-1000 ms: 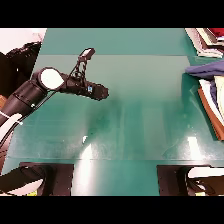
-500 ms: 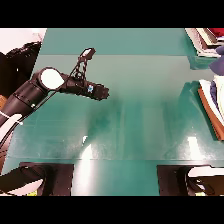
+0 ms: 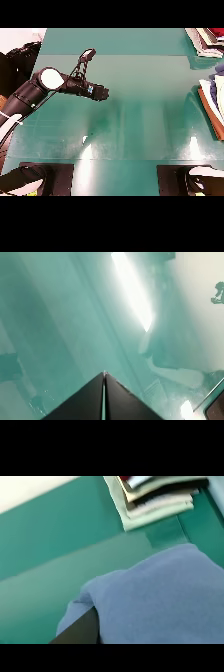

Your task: Fold the shirts.

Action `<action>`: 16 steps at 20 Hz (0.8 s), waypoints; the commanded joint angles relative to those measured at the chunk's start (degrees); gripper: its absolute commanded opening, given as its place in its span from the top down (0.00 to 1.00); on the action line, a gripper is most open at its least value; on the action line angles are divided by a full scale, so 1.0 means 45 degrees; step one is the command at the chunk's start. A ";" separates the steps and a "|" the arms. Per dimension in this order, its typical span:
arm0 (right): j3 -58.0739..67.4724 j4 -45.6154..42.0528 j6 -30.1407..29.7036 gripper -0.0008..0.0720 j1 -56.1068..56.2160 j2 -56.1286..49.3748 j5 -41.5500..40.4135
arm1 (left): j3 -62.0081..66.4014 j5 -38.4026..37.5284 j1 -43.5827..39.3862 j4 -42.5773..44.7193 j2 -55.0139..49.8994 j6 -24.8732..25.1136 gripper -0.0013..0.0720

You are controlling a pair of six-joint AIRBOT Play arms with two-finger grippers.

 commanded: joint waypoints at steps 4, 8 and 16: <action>-0.3619 -0.3934 -0.0136 0.96 -0.1719 0.2089 0.1418 | 0.0015 -0.0214 -0.0005 0.0000 0.0000 0.0034 0.95; -0.5523 -0.5765 -0.0102 0.58 -0.2535 0.2958 0.1501 | 0.0015 -0.0690 -0.0005 0.0000 0.0000 0.0034 0.95; -0.5508 -0.6076 0.1025 0.32 -0.4333 0.3342 0.1554 | 0.0015 -0.0758 -0.0005 0.0005 0.0000 0.0039 0.95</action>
